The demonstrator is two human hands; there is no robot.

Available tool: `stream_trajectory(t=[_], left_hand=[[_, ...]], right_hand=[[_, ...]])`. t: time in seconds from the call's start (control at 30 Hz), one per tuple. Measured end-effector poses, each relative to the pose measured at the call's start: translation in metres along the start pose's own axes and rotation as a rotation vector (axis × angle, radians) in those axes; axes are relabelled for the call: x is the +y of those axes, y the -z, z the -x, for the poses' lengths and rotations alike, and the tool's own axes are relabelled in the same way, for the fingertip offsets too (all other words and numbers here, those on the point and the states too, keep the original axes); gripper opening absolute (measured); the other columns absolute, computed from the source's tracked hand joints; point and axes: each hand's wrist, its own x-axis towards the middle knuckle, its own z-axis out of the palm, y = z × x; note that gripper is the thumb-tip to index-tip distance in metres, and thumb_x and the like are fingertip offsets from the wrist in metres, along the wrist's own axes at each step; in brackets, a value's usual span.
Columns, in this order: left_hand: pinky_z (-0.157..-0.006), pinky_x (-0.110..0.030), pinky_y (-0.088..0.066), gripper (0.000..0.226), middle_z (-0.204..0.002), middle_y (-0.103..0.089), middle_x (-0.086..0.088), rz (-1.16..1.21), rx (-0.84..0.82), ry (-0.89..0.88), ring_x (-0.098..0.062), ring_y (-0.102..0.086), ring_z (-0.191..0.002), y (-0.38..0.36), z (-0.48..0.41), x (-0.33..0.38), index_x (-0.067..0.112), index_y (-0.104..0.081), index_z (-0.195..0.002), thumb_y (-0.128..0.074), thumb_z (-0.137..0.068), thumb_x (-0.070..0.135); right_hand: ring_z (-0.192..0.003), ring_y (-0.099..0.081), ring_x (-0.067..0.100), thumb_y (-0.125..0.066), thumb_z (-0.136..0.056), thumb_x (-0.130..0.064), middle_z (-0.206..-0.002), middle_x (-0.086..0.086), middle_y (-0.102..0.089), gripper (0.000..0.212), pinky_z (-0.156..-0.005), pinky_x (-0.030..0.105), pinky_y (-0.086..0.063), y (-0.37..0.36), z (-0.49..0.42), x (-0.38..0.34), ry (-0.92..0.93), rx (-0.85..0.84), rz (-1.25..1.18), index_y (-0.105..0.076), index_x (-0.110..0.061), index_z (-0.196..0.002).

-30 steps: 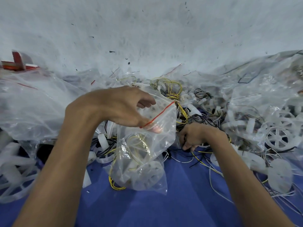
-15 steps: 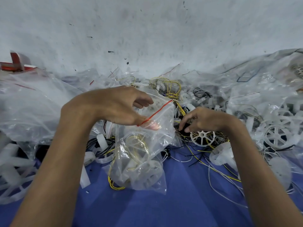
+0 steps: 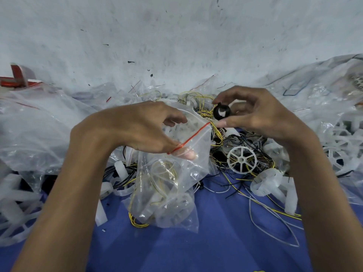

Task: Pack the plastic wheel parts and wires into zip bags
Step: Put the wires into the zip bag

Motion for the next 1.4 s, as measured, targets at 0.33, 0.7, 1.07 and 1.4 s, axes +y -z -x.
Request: stream_trajectory(t=[0.33,0.7,1.07,1.4], left_hand=[[-0.094,-0.014,-0.033,0.115,-0.128,-0.053,0.023,0.005,0.044,-0.022,0.01,-0.048,-0.111,-0.005,-0.002,0.012,0.036,-0.048,-0.133,-0.055,-0.033,0.092],[-0.086,-0.013,-0.036,0.091,-0.122,-0.059,0.02,0.007,0.071,0.025,0.001,-0.05,-0.107,0.0,-0.001,0.003,0.038,-0.061,-0.121,-0.042,-0.048,0.089],[-0.06,-0.012,-0.04,0.041,-0.049,-0.048,0.006,0.405,0.079,-0.205,-0.006,-0.046,-0.05,0.011,0.014,-0.007,0.015,-0.054,-0.052,-0.066,-0.082,0.042],[-0.066,-0.005,-0.042,0.046,-0.074,-0.066,0.009,0.423,0.173,-0.299,0.002,-0.059,-0.071,0.016,0.017,-0.021,0.026,-0.069,-0.074,-0.064,-0.065,0.071]], right_hand=[[-0.082,-0.067,0.014,-0.064,-0.083,-0.015,-0.095,-0.001,-0.072,0.026,-0.077,0.027,-0.053,-0.014,0.011,-0.046,0.214,-0.013,-0.132,-0.064,-0.022,-0.108],[-0.083,-0.062,0.01,-0.043,-0.093,-0.031,-0.086,-0.005,-0.066,0.031,-0.077,0.027,-0.048,-0.04,-0.001,-0.044,0.177,-0.003,0.073,-0.067,-0.011,-0.095],[-0.048,-0.046,-0.002,-0.034,-0.098,-0.036,-0.053,-0.017,-0.053,0.045,-0.052,0.005,-0.032,-0.033,-0.004,-0.034,0.185,0.177,0.033,-0.063,-0.012,-0.074],[-0.059,-0.055,0.002,-0.03,-0.1,-0.034,-0.074,-0.007,-0.061,0.037,-0.048,0.017,-0.04,-0.035,-0.004,-0.033,0.239,0.019,0.035,-0.055,-0.01,-0.09]])
